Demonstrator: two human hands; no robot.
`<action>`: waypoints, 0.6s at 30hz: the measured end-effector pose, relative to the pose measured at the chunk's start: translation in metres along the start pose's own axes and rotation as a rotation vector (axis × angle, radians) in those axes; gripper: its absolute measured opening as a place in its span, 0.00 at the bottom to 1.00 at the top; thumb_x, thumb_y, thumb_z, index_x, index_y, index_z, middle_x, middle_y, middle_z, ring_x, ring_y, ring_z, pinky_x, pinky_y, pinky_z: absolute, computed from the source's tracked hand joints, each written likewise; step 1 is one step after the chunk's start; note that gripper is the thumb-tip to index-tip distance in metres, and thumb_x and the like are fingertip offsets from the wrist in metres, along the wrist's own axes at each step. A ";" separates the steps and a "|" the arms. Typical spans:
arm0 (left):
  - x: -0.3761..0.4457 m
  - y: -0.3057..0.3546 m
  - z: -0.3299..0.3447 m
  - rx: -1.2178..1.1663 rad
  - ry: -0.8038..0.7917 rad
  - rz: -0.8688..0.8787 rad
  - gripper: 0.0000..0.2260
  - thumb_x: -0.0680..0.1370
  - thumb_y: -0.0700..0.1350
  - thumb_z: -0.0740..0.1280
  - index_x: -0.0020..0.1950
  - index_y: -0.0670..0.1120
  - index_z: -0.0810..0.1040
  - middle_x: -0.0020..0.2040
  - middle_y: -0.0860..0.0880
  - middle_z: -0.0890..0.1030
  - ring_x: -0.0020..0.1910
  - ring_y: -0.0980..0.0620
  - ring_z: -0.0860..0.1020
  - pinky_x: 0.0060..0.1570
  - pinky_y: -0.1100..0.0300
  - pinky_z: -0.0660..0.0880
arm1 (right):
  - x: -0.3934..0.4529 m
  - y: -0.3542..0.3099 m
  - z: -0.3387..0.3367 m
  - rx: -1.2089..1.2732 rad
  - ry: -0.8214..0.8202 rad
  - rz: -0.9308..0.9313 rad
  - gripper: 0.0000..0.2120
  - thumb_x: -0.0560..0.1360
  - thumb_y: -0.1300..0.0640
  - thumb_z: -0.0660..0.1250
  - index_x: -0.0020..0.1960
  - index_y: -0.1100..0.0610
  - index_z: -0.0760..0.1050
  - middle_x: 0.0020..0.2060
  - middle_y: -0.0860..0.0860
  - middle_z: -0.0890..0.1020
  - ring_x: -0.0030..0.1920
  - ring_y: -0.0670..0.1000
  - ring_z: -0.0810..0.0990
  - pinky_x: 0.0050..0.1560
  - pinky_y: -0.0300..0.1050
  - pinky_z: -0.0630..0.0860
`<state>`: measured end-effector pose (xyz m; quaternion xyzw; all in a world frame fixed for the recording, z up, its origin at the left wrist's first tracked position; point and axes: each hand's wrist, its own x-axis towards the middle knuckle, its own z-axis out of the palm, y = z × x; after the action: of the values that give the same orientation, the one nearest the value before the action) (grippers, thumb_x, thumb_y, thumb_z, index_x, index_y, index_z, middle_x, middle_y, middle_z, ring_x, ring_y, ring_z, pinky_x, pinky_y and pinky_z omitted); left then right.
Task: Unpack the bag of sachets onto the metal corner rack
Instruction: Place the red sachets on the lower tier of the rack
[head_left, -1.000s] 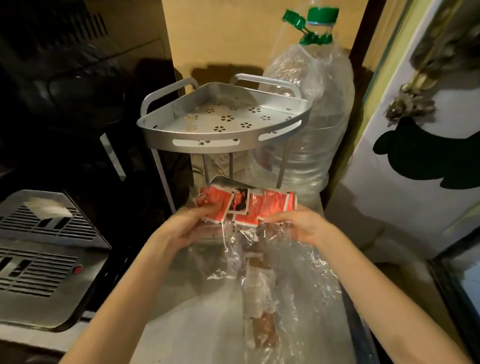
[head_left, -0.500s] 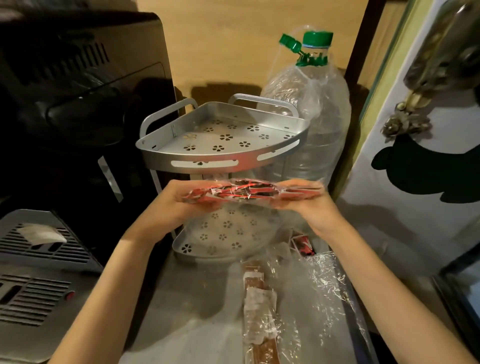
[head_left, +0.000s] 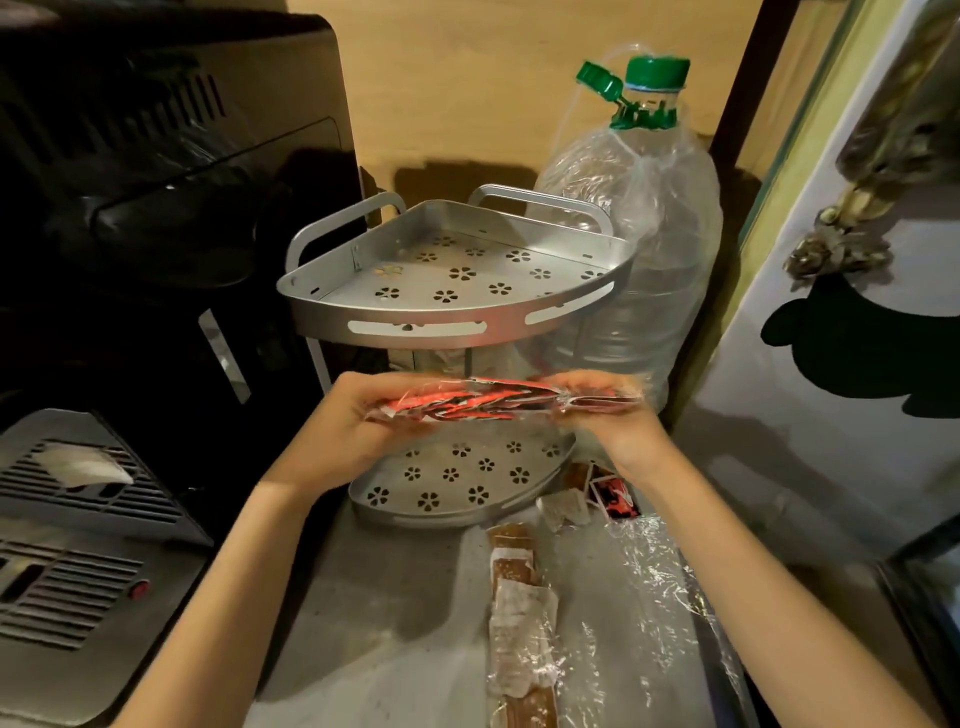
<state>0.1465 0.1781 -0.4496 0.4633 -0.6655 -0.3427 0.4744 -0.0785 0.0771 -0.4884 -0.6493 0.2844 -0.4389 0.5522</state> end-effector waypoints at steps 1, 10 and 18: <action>0.001 -0.013 0.003 -0.003 0.035 -0.031 0.14 0.70 0.37 0.71 0.53 0.50 0.81 0.47 0.56 0.85 0.49 0.57 0.82 0.47 0.64 0.78 | 0.001 0.010 0.000 -0.019 0.018 0.059 0.16 0.58 0.67 0.73 0.41 0.50 0.83 0.34 0.42 0.85 0.39 0.41 0.83 0.41 0.34 0.78; 0.018 -0.093 0.013 -0.169 0.212 -0.449 0.14 0.67 0.36 0.72 0.49 0.50 0.82 0.49 0.51 0.83 0.52 0.48 0.81 0.56 0.52 0.76 | 0.026 0.058 0.000 -0.060 0.131 0.458 0.17 0.62 0.64 0.76 0.49 0.55 0.77 0.46 0.51 0.81 0.49 0.52 0.80 0.50 0.41 0.77; 0.033 -0.095 0.009 -0.358 0.282 -0.413 0.09 0.72 0.37 0.66 0.51 0.39 0.80 0.44 0.49 0.86 0.46 0.52 0.83 0.48 0.61 0.79 | 0.050 0.074 -0.011 0.188 0.232 0.548 0.06 0.70 0.60 0.70 0.46 0.55 0.77 0.43 0.54 0.83 0.48 0.56 0.81 0.60 0.57 0.74</action>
<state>0.1619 0.1156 -0.5277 0.5407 -0.4141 -0.4760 0.5564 -0.0574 0.0123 -0.5469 -0.4400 0.4682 -0.3691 0.6715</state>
